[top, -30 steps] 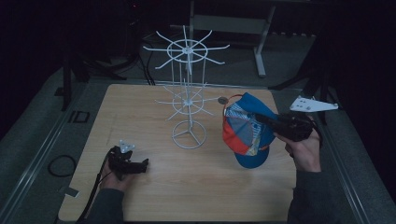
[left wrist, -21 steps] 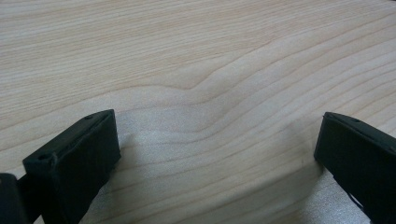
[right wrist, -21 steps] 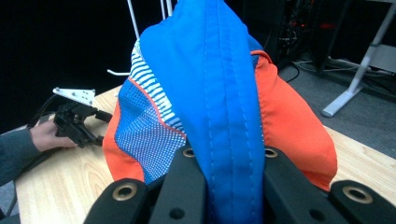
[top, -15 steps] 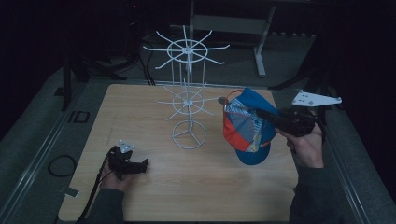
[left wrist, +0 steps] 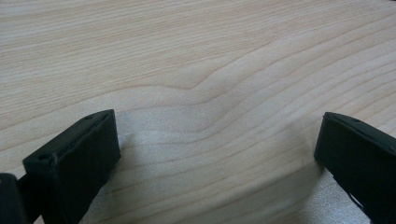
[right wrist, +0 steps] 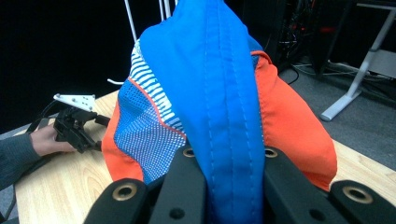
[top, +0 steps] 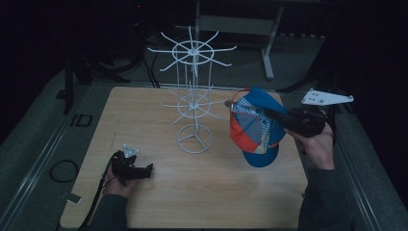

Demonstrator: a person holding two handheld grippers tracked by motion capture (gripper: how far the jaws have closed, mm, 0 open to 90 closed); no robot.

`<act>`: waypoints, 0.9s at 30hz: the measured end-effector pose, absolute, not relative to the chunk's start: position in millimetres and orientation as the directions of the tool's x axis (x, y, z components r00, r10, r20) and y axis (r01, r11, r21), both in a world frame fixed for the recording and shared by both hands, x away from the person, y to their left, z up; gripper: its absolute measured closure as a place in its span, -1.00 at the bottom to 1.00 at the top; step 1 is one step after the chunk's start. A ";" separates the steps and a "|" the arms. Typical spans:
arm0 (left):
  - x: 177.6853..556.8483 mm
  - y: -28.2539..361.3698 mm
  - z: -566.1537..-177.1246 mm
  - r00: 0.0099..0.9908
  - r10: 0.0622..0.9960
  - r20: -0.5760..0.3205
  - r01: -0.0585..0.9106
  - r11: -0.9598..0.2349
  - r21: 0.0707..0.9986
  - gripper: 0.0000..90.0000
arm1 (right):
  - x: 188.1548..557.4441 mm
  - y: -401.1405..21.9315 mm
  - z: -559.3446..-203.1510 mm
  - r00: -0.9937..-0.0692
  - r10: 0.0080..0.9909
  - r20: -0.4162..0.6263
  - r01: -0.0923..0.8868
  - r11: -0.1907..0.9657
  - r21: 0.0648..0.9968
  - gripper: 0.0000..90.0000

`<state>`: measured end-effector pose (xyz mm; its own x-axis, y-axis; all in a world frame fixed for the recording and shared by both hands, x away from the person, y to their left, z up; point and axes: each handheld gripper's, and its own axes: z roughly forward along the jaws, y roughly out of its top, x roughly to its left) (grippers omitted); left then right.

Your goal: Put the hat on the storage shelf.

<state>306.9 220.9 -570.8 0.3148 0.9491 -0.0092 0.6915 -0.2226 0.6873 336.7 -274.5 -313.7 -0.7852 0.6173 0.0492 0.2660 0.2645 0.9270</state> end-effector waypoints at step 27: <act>307.3 221.0 -570.7 0.316 0.949 -0.008 0.691 -0.225 0.687 -1.00 | 341.6 -268.0 -289.9 -0.797 0.603 0.028 0.222 0.249 0.943 0.95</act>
<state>307.3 221.0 -570.7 0.3165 0.9486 -0.0075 0.6913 -0.2252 0.6865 341.6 -268.0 -289.9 -0.7970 0.6033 0.0284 0.2223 0.2494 0.9425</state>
